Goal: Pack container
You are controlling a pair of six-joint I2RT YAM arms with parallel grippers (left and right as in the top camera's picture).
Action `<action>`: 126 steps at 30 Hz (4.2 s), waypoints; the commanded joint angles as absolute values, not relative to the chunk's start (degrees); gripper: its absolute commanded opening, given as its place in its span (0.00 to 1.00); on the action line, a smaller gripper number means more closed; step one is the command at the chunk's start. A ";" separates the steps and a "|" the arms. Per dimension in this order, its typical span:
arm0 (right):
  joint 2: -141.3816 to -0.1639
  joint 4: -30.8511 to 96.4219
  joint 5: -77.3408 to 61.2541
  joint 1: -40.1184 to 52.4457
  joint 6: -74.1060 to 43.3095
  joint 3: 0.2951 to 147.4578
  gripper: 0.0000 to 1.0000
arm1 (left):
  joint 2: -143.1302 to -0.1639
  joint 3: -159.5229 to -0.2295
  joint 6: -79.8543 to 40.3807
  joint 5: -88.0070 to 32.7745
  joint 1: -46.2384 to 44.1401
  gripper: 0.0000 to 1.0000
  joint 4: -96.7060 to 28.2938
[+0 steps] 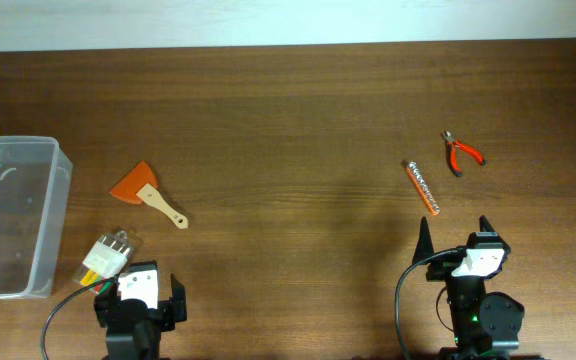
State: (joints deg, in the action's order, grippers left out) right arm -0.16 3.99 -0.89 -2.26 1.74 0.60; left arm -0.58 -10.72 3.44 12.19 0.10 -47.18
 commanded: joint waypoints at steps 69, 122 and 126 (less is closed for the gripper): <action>-0.36 28.47 -4.23 1.85 -0.73 7.94 0.99 | -0.40 -11.18 4.60 12.84 0.54 0.99 -47.55; -0.36 28.47 -4.27 1.85 -0.78 7.94 0.99 | -66.98 -69.97 -21.85 -0.36 1.87 0.99 -57.80; -0.36 28.47 -4.25 1.85 -0.78 7.94 0.99 | -67.90 -72.75 -32.42 5.65 7.35 0.99 -61.67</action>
